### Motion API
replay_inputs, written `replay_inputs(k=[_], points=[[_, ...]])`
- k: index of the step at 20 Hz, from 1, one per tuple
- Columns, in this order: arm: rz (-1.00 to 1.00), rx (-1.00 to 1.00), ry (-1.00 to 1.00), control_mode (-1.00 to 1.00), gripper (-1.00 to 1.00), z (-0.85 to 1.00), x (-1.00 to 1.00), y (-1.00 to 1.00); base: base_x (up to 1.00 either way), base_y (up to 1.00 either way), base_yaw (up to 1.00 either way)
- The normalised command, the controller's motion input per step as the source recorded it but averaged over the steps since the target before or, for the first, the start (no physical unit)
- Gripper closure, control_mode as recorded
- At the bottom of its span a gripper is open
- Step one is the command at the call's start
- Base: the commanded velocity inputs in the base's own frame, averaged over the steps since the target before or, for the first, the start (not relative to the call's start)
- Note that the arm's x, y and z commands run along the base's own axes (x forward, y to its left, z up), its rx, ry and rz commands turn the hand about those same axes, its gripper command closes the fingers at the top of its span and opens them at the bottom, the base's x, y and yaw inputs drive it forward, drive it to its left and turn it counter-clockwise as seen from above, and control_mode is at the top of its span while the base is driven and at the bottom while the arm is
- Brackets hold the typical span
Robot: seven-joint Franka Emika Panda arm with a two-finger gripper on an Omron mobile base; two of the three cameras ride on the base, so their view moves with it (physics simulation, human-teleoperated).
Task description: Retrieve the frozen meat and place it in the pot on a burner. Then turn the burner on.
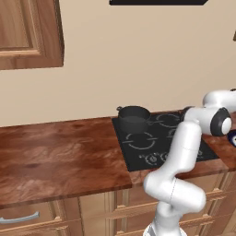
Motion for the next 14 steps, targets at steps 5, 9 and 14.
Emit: replay_inputs(k=[5,9,14], points=[[0.00,0.00,0.09,-1.00,-1.00,-0.39,0.19,-0.14,0.00,0.00,0.00],[0.03,0.00,-0.02,-1.00,-1.00,-0.01,0.06,-0.28,0.00,0.00,0.00],[0.00,0.00,0.00,-1.00,-1.00,-0.20,-0.01,-0.10,0.00,0.00,0.00]])
